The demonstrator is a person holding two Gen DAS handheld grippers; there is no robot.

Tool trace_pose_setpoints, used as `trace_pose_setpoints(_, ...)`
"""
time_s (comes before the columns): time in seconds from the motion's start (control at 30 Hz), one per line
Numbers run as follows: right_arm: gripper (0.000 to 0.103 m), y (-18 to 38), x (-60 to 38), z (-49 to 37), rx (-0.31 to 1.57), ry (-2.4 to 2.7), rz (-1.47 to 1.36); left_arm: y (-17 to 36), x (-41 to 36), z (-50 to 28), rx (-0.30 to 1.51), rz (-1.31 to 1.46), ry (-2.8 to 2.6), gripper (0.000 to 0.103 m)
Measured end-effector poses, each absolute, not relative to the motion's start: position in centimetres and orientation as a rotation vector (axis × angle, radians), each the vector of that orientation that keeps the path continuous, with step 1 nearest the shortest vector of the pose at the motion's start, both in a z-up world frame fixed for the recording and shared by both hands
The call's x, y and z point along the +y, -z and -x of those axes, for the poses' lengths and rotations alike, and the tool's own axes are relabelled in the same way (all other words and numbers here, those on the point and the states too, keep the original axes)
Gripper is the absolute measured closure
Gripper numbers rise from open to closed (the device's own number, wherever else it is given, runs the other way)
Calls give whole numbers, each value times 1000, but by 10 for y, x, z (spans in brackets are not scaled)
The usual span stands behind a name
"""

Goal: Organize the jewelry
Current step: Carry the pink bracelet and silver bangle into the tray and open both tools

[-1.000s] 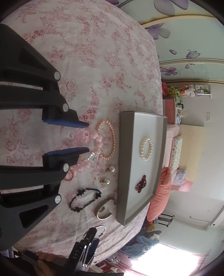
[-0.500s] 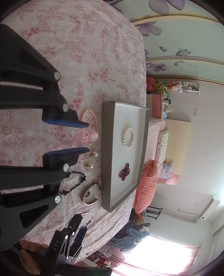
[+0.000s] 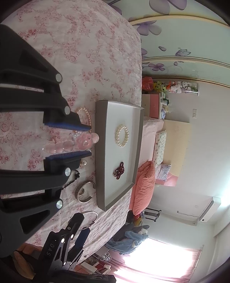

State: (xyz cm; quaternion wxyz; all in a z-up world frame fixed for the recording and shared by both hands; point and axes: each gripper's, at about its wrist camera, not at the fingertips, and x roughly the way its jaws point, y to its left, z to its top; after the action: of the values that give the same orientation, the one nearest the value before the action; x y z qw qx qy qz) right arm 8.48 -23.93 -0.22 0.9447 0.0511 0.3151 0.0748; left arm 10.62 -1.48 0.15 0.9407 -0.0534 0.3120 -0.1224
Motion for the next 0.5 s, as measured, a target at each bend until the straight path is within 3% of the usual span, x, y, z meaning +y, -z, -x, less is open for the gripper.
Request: trace_pose_setpoints(0.5,30,-43,-238,-98,501,-120,-97,-39,-24,-124,561,94,259,80)
